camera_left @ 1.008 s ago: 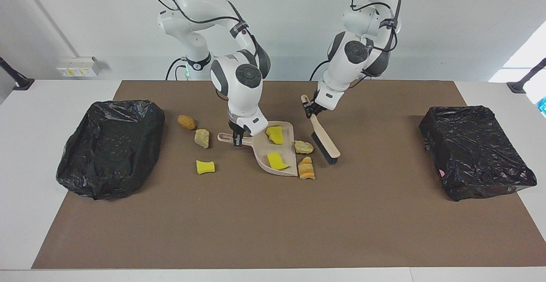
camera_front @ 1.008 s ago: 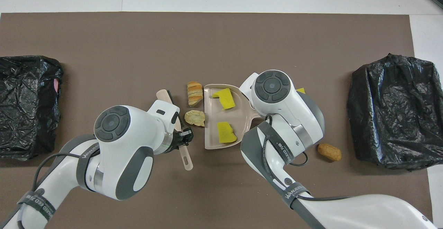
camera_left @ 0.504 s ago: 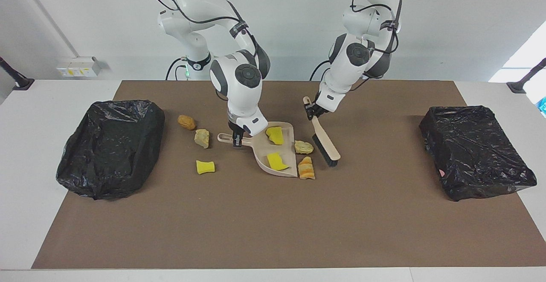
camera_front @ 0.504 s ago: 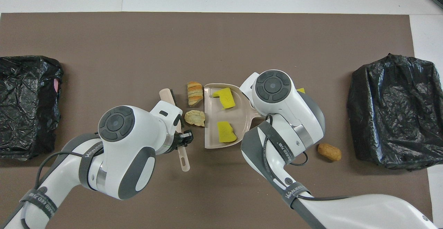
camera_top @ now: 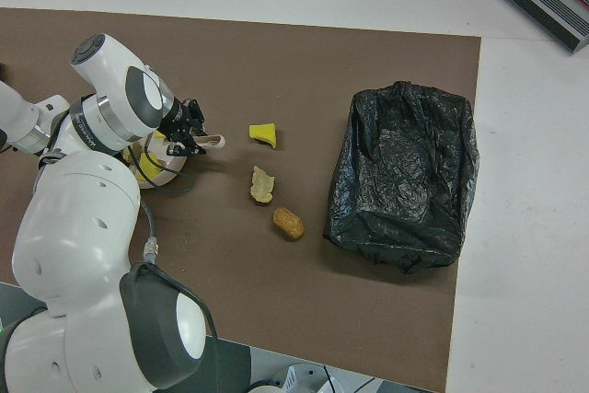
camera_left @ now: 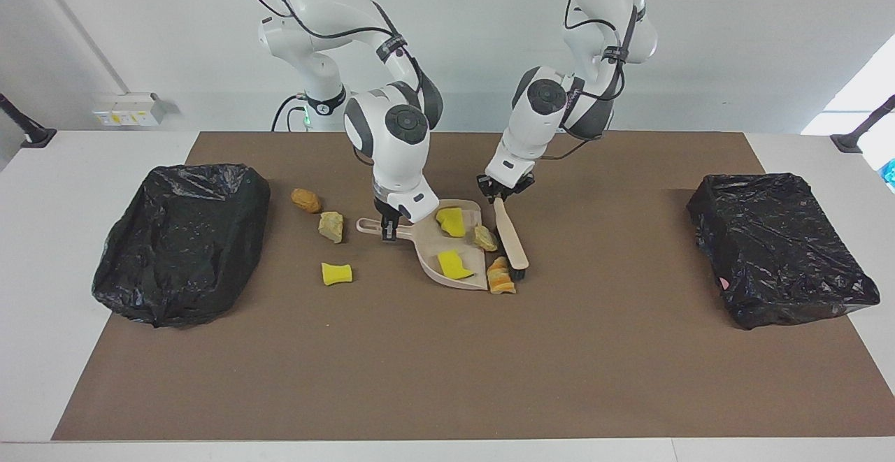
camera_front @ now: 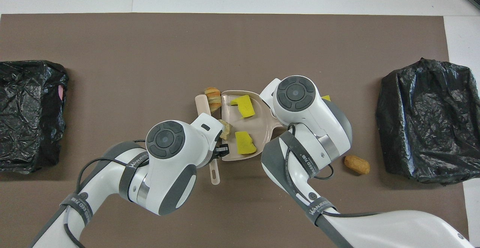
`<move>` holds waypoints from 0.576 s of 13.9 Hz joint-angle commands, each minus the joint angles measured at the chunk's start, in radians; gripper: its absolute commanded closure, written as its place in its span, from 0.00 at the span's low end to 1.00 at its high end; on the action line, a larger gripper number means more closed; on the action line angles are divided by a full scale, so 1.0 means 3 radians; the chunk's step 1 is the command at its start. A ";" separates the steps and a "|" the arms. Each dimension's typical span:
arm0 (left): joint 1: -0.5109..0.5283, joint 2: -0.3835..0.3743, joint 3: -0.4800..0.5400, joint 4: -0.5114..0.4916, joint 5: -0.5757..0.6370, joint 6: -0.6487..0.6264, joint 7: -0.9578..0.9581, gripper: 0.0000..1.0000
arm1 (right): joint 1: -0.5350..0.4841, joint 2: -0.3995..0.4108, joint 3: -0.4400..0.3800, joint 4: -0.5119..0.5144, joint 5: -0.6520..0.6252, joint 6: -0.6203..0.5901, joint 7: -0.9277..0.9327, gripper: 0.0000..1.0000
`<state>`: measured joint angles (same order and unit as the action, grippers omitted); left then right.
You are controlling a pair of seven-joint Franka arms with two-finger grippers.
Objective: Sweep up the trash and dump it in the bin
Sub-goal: 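Sweep the scraps into the dustpan with the brush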
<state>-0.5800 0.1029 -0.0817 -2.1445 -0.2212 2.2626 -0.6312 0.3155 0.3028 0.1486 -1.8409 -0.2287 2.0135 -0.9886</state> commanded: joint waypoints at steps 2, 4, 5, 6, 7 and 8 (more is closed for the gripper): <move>-0.0336 0.0117 0.0032 0.0174 0.0021 -0.0036 -0.0201 1.00 | -0.0039 -0.0022 0.0031 -0.0061 -0.0041 0.0104 0.0105 1.00; -0.0535 0.0092 0.0022 0.0199 0.0021 -0.0137 -0.0365 1.00 | -0.0039 -0.0022 0.0031 -0.0061 -0.0041 0.0104 0.0105 1.00; -0.0546 0.0005 0.0022 0.0189 0.0021 -0.0239 -0.0361 1.00 | -0.0039 -0.0022 0.0026 -0.0061 -0.0041 0.0104 0.0105 1.00; -0.0496 -0.0127 0.0027 0.0184 0.0016 -0.0438 -0.0315 1.00 | -0.0039 -0.0022 0.0026 -0.0061 -0.0041 0.0104 0.0105 1.00; -0.0440 -0.0280 0.0057 0.0189 0.0016 -0.0657 -0.0259 1.00 | -0.0039 -0.0022 0.0031 -0.0061 -0.0041 0.0104 0.0105 1.00; -0.0328 -0.0429 0.0063 0.0194 0.0016 -0.0811 -0.0152 1.00 | -0.0039 -0.0022 0.0026 -0.0061 -0.0041 0.0104 0.0105 1.00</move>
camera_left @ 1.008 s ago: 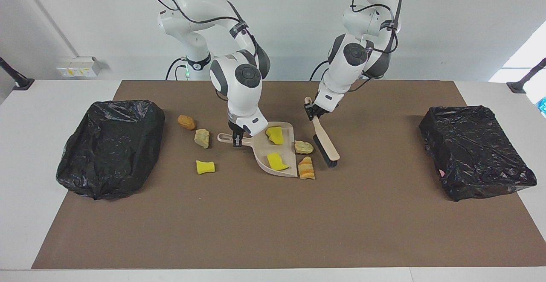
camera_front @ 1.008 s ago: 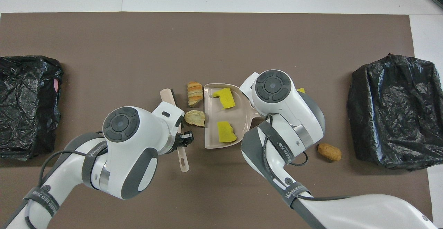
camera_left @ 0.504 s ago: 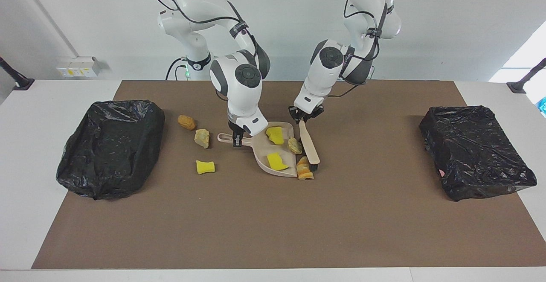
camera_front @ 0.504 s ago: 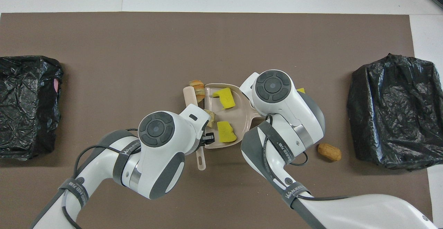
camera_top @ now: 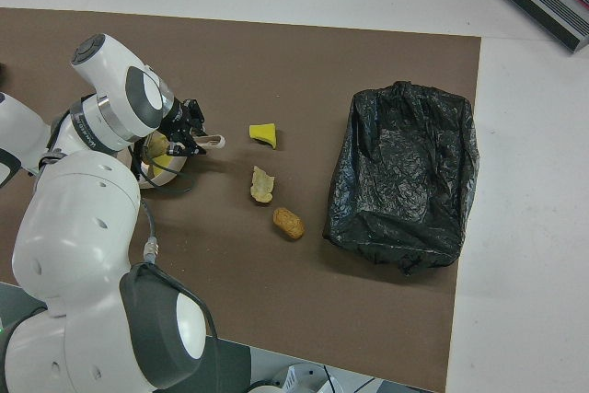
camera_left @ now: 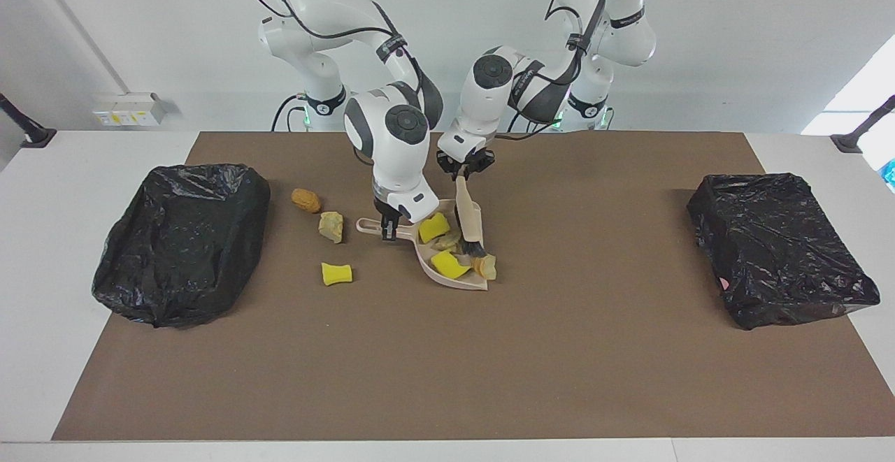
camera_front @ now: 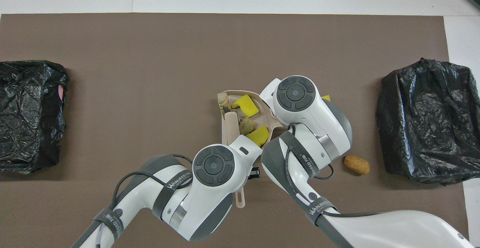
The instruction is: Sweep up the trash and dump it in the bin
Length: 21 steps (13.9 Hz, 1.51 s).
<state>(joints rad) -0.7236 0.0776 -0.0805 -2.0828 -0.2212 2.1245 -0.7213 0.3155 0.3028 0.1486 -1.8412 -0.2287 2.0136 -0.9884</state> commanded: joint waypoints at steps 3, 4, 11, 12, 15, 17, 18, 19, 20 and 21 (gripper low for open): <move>0.0468 -0.0448 0.0059 -0.0027 0.0011 -0.0471 0.0445 1.00 | -0.0039 -0.0022 0.0026 -0.0060 -0.0041 0.0104 0.0104 1.00; 0.0565 -0.0433 0.0059 -0.0027 0.0011 -0.0450 0.0486 1.00 | -0.0039 -0.0022 0.0026 -0.0065 -0.0041 0.0104 0.0104 1.00; 0.0909 0.0171 0.0064 0.0045 0.0159 0.0194 0.0635 1.00 | -0.0039 -0.0022 0.0031 -0.0060 -0.0041 0.0104 0.0104 1.00; 0.0878 0.0226 0.0064 0.0060 0.0281 0.0199 0.0635 1.00 | -0.0039 -0.0022 0.0026 -0.0060 -0.0041 0.0104 0.0104 1.00; 0.0792 0.0273 0.0038 0.0106 0.0400 0.0052 0.0635 1.00 | -0.0039 -0.0022 0.0026 -0.0060 -0.0041 0.0104 0.0104 1.00; 0.0674 0.0258 0.0033 0.0101 0.0400 -0.0126 0.0635 1.00 | -0.0039 -0.0022 0.0026 -0.0060 -0.0041 0.0104 0.0104 1.00; 0.0567 0.0222 0.0033 0.0081 0.0390 -0.0224 0.0630 1.00 | -0.0039 -0.0022 0.0026 -0.0060 -0.0041 0.0104 0.0104 1.00; 0.0480 0.0181 0.0023 0.0035 0.0380 -0.0281 0.0595 1.00 | -0.0039 -0.0022 0.0026 -0.0060 -0.0041 0.0104 0.0104 1.00; 0.0378 0.0130 0.0023 0.0024 0.0364 -0.0337 0.0554 1.00 | -0.0039 -0.0022 0.0026 -0.0060 -0.0041 0.0104 0.0104 1.00; 0.0276 0.0125 0.0023 0.0029 0.0344 -0.0378 0.0447 1.00 | -0.0039 -0.0022 0.0026 -0.0060 -0.0041 0.0104 0.0104 1.00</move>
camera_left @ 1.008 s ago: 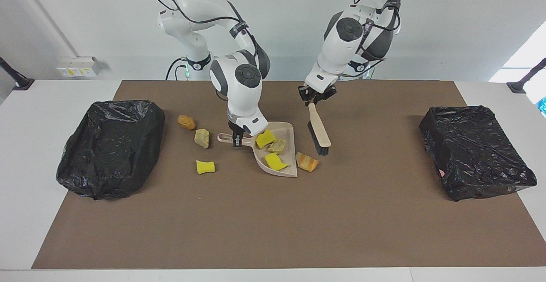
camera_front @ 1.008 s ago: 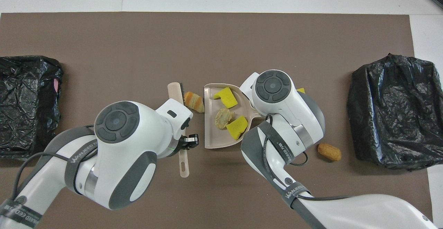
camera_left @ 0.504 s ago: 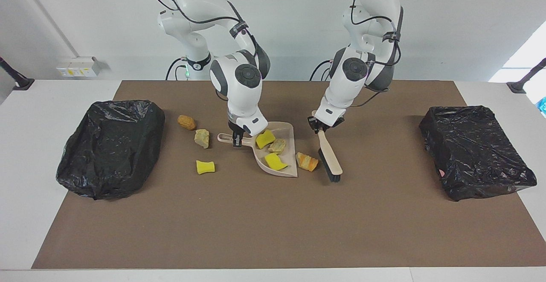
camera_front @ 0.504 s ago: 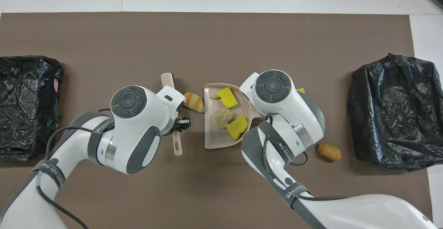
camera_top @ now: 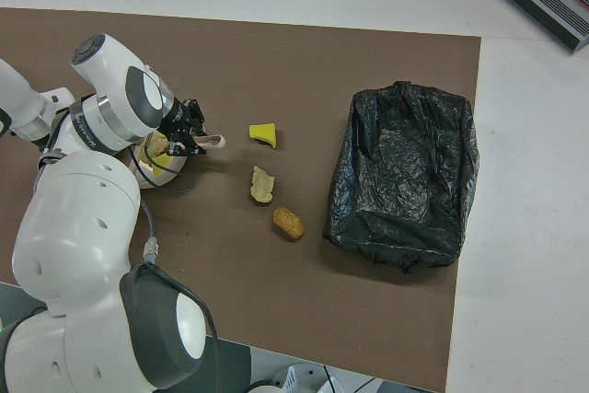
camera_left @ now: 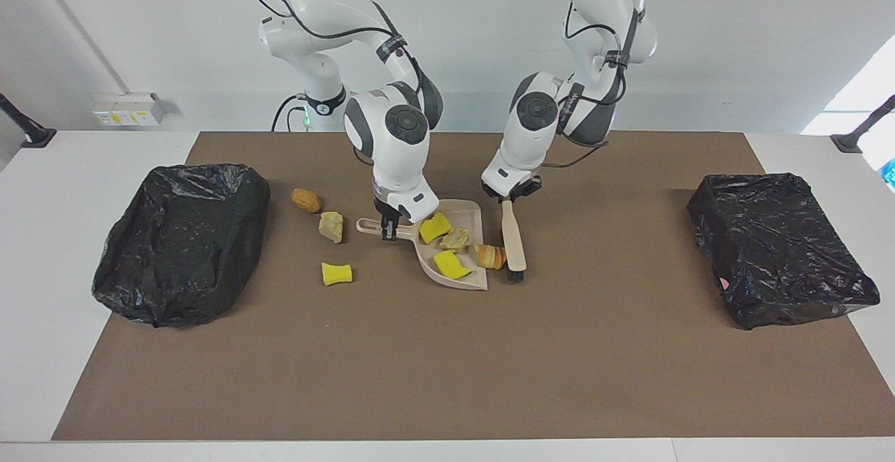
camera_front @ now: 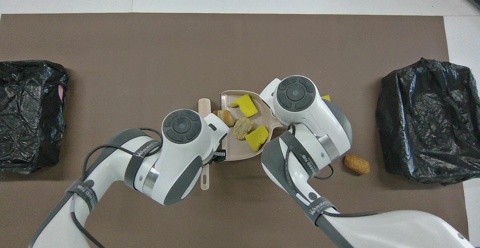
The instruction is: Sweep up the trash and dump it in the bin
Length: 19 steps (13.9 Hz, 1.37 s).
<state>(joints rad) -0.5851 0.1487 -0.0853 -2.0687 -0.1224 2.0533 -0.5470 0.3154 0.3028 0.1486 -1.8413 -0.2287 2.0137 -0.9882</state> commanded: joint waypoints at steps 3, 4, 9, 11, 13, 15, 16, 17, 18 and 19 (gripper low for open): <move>-0.0284 -0.0260 0.0034 -0.0017 -0.0062 -0.0156 -0.0304 1.00 | -0.0039 -0.0022 0.0026 -0.0060 -0.0041 0.0104 0.0103 1.00; -0.0259 -0.0265 0.0039 -0.0017 -0.0128 -0.0156 -0.0329 1.00 | -0.0039 -0.0022 0.0026 -0.0060 -0.0041 0.0104 0.0103 1.00; 0.0099 -0.0561 0.0074 0.0034 -0.0144 -0.0329 -0.0212 1.00 | -0.0039 -0.0022 0.0026 -0.0060 -0.0041 0.0104 0.0103 1.00; 0.0247 -0.0928 0.0075 -0.0017 -0.0144 -0.0803 0.0073 1.00 | -0.0039 -0.0022 0.0031 -0.0060 -0.0041 0.0104 0.0103 1.00; 0.0207 -0.1159 0.0075 -0.0170 -0.0144 -0.1111 0.0131 1.00 | -0.0039 -0.0022 0.0026 -0.0060 -0.0041 0.0104 0.0103 1.00; 0.0070 -0.1562 0.0039 -0.0705 -0.0144 -0.0960 0.0106 1.00 | -0.0039 -0.0022 0.0026 -0.0060 -0.0041 0.0104 0.0103 1.00; -0.0048 -0.1782 0.0039 -0.0981 -0.0149 -0.0832 0.0075 1.00 | -0.0039 -0.0022 0.0026 -0.0060 -0.0041 0.0104 0.0103 1.00; -0.0095 -0.1911 0.0039 -0.1156 -0.0154 -0.0740 0.0059 1.00 | -0.0039 -0.0022 0.0031 -0.0060 -0.0041 0.0104 0.0103 1.00; -0.0125 -0.1927 0.0034 -0.1193 -0.0195 -0.0714 0.0014 1.00 | -0.0039 -0.0022 0.0026 -0.0060 -0.0041 0.0104 0.0103 1.00; -0.0166 -0.1887 0.0034 -0.1188 -0.0291 -0.0668 -0.0073 1.00 | -0.0039 -0.0022 0.0026 -0.0060 -0.0041 0.0104 0.0103 1.00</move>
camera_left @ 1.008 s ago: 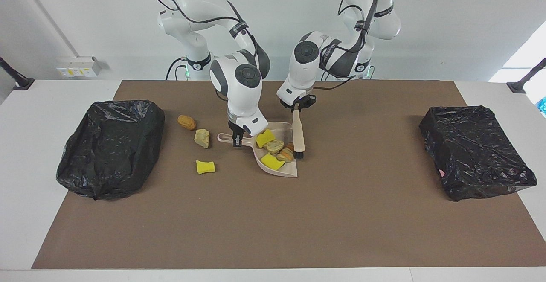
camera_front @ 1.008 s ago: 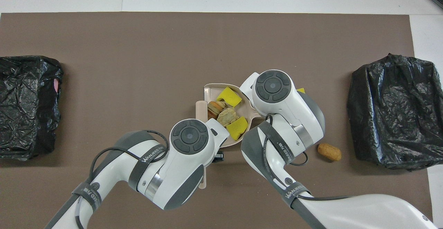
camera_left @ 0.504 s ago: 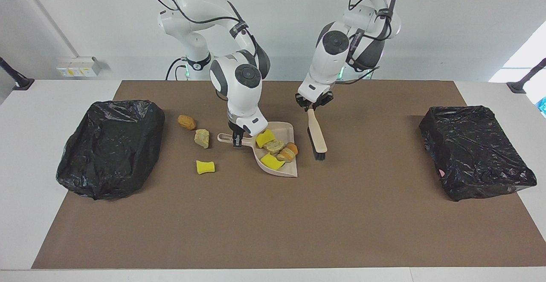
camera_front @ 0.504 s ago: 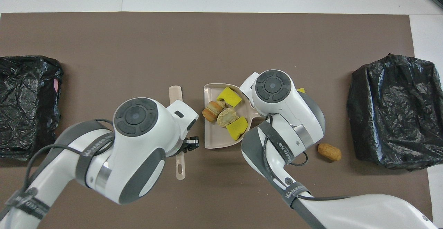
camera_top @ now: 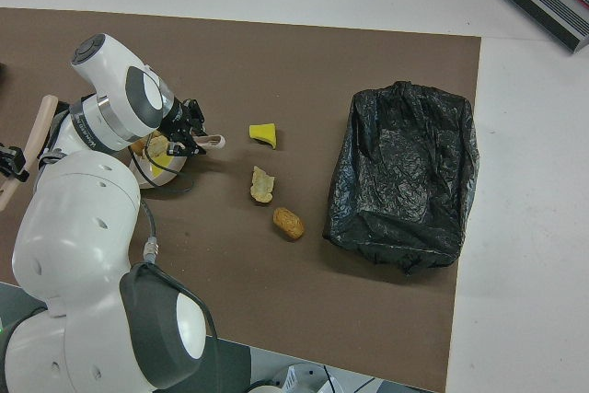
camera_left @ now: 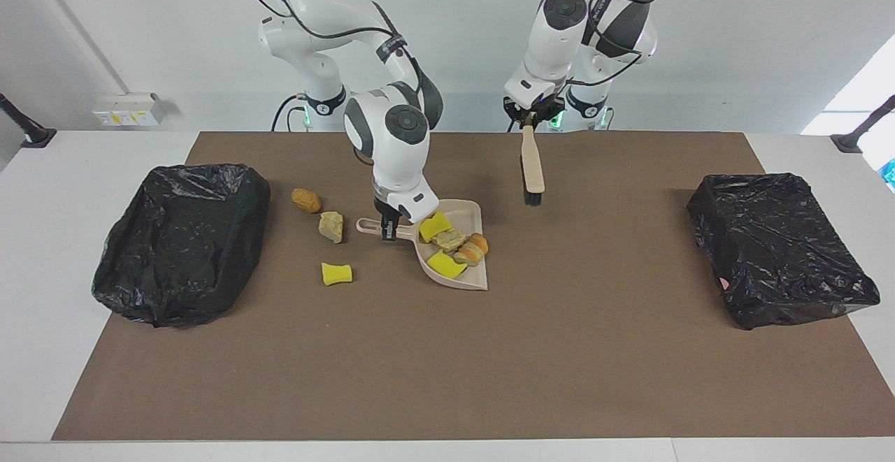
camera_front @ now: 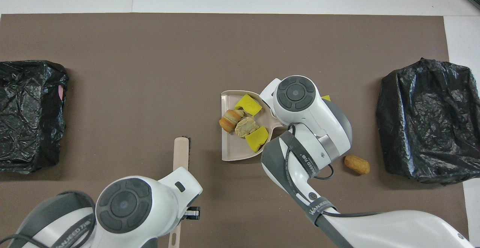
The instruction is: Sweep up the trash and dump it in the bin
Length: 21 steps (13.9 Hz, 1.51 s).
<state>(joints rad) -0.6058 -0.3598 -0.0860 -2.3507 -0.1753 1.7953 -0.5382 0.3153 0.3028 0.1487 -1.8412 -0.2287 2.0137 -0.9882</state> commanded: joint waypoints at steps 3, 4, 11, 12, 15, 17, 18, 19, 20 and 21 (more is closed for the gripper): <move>-0.0449 0.0099 0.0041 -0.0350 -0.0188 0.0640 -0.0428 1.00 | -0.0039 -0.0022 0.0026 -0.0065 -0.0041 0.0103 0.0103 1.00; -0.0521 0.0242 0.0036 -0.0366 -0.0188 0.0840 -0.0607 1.00 | -0.0039 -0.0022 0.0026 -0.0060 -0.0041 0.0103 0.0103 1.00; -0.0711 0.0443 0.0041 -0.0571 -0.0188 0.1164 -0.0742 1.00 | -0.0039 -0.0022 0.0026 -0.0060 -0.0030 0.0103 0.0103 1.00; -0.0706 0.0443 0.0041 -0.0571 -0.0198 0.1169 -0.0762 1.00 | -0.0039 -0.0022 0.0026 -0.0060 -0.0025 0.0103 0.0103 1.00; -0.0696 0.0448 0.0041 -0.0571 -0.0234 0.1215 -0.0819 1.00 | -0.0039 -0.0022 0.0026 -0.0060 -0.0025 0.0109 0.0103 1.00; -0.0696 0.0448 0.0041 -0.0591 -0.0234 0.1246 -0.0819 1.00 | -0.0044 -0.0022 0.0026 -0.0060 -0.0025 0.0103 0.0103 1.00; -0.0680 0.0458 0.0041 -0.0591 -0.0234 0.1251 -0.0814 0.94 | -0.0044 -0.0022 0.0031 -0.0065 -0.0020 0.0103 0.0103 1.00; -0.0675 0.0468 0.0041 -0.0586 -0.0234 0.1266 -0.0798 0.84 | -0.0059 -0.0022 0.0026 -0.0060 -0.0005 0.0103 0.0098 1.00; -0.0675 0.0473 0.0046 -0.0586 -0.0239 0.1276 -0.0783 0.77 | -0.0095 -0.0017 0.0031 -0.0060 -0.0005 0.0103 0.0098 1.00; -0.0670 0.0483 0.0046 -0.0586 -0.0239 0.1297 -0.0783 0.69 | -0.0100 -0.0017 0.0031 -0.0060 -0.0005 0.0073 0.0098 1.00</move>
<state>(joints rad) -0.8048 -0.1977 -0.0777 -2.4991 -0.2337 2.1510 -0.7730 0.3083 0.3031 0.1487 -1.8416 -0.2270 2.0142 -0.9871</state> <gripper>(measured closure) 0.731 0.678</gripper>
